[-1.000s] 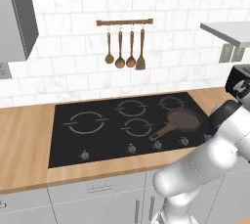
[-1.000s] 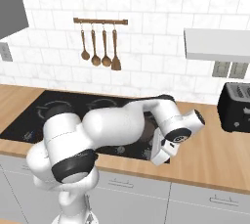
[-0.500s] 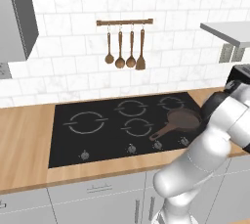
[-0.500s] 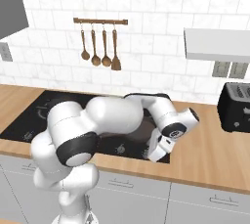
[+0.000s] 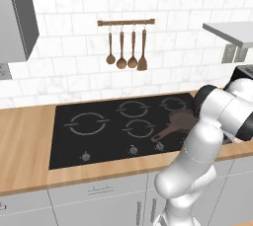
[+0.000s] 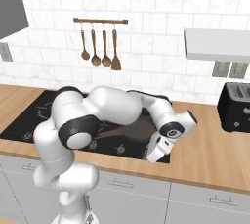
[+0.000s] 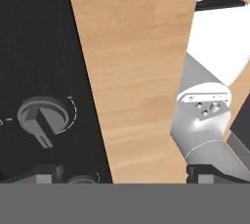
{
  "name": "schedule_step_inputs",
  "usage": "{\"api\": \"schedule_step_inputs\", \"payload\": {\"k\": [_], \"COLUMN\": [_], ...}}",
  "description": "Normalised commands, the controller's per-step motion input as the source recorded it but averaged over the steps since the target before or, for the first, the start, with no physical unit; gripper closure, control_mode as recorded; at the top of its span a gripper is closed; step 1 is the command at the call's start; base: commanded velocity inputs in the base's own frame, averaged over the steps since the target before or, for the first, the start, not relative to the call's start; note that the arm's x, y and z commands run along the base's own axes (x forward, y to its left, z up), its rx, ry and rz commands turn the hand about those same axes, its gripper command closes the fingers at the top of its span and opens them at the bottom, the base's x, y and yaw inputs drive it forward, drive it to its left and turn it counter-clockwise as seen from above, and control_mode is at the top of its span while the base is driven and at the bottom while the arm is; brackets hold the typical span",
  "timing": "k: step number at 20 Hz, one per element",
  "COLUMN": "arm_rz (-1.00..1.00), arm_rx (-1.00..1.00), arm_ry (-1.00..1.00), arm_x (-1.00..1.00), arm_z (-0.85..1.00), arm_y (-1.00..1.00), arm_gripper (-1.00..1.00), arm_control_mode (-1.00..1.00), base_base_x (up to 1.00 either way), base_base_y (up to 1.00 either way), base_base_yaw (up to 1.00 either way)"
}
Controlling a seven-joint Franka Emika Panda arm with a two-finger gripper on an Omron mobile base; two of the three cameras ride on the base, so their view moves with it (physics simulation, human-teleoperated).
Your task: Turn off the front right burner of the stove.
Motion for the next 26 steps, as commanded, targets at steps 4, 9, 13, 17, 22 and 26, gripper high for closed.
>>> {"api": "schedule_step_inputs", "payload": {"k": [4,9,13,17,22,26], "arm_rz": [-0.03,-0.01,-0.03,-0.02,0.00,0.00], "arm_rx": [0.00,-0.03,-0.04,-0.06,-0.07,-0.07], "arm_ry": [0.00,0.00,0.00,0.00,0.00,0.00], "arm_x": [0.00,0.13,0.26,0.20,0.11,0.02], "arm_z": [-0.05,-0.05,-0.04,-0.16,-0.24,-0.25], "arm_y": [0.01,0.02,0.00,0.00,0.05,0.09], "arm_gripper": [-1.00,-1.00,-1.00,-1.00,-1.00,-1.00], "arm_control_mode": [-1.00,-1.00,-1.00,-1.00,-1.00,-1.00], "base_base_x": [0.00,0.00,0.00,0.00,0.00,0.00], "base_base_y": [0.00,0.00,0.00,0.00,0.00,0.00], "base_base_yaw": [0.00,0.00,0.00,0.00,0.00,0.00]}}
